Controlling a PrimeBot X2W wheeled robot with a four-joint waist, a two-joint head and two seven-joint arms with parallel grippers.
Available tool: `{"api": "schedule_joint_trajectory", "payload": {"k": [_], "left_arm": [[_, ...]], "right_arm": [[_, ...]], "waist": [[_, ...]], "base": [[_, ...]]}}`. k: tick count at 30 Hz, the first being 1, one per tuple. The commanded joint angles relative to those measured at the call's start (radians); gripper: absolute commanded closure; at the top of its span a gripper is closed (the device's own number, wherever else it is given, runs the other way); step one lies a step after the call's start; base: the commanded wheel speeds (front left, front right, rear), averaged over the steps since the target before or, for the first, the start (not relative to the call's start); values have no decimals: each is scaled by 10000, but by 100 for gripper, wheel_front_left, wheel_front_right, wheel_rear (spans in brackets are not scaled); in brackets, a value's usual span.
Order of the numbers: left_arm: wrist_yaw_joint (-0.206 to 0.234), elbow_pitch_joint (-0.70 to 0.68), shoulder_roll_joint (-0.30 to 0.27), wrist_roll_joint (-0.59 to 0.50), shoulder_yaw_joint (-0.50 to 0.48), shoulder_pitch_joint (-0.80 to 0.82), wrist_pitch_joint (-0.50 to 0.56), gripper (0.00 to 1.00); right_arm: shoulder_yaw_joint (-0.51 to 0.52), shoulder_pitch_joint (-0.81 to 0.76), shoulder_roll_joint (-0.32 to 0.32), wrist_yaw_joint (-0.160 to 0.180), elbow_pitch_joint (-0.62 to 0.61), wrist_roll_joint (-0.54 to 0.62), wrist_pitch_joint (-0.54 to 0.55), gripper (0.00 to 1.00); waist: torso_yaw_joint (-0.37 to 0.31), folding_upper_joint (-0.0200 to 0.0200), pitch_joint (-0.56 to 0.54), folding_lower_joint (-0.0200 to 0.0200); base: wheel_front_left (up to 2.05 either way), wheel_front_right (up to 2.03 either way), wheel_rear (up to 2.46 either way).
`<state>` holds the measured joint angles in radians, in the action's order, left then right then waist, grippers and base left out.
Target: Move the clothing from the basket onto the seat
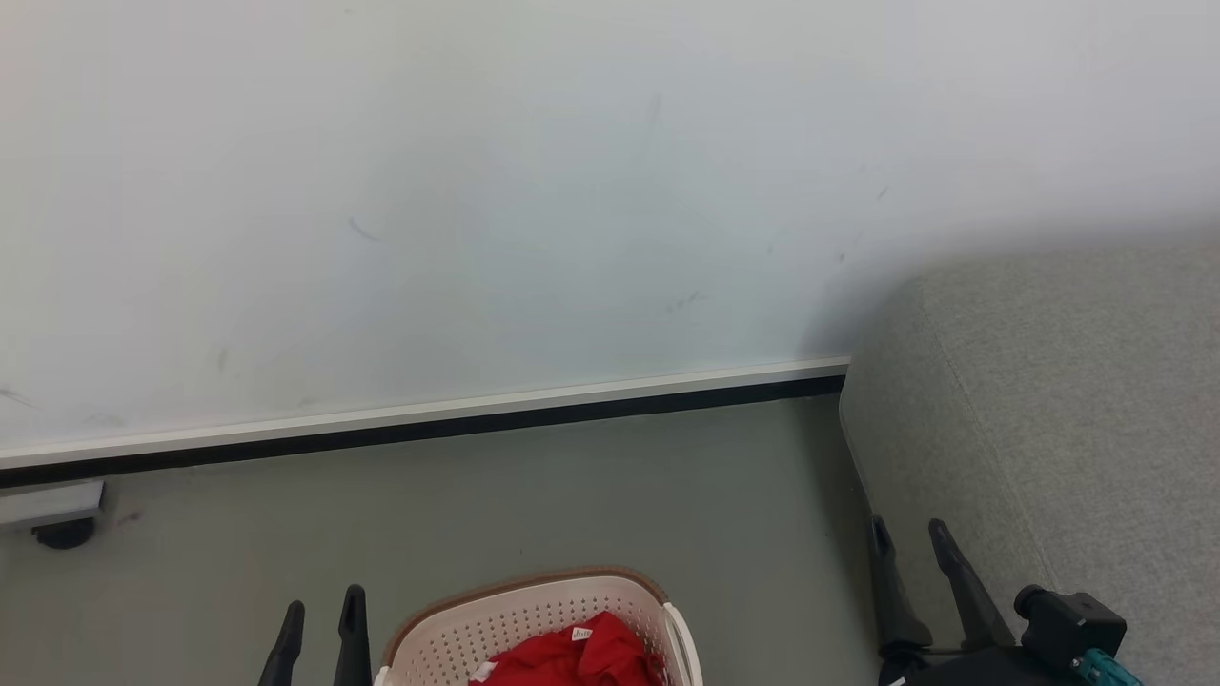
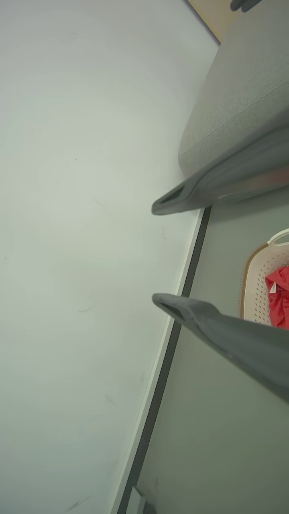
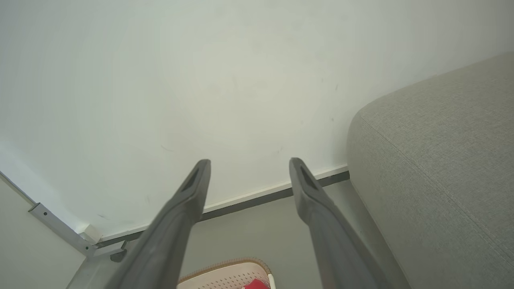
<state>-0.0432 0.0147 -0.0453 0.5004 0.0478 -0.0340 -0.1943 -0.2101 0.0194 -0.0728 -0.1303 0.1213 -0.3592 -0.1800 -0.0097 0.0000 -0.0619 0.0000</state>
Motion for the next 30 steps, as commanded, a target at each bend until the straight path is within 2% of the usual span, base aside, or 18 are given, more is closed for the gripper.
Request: {"api": "schedule_joint_trajectory", "payload": {"k": [1,30], "left_arm": [[-17,-140,-62,-248,17,-78,-80,0],[35,-680,-69,-2698,186,-498,-585,0]], "right_arm": [[-91,-29,-90,-5,-75,221,-98,0],[-1280,-188,-422,-7,-380,2078,-712,0]], "waist": [[-3,0,-21,0],[32,0,-201,0]], "base": [[0,0,0],[0,0,0]]}}
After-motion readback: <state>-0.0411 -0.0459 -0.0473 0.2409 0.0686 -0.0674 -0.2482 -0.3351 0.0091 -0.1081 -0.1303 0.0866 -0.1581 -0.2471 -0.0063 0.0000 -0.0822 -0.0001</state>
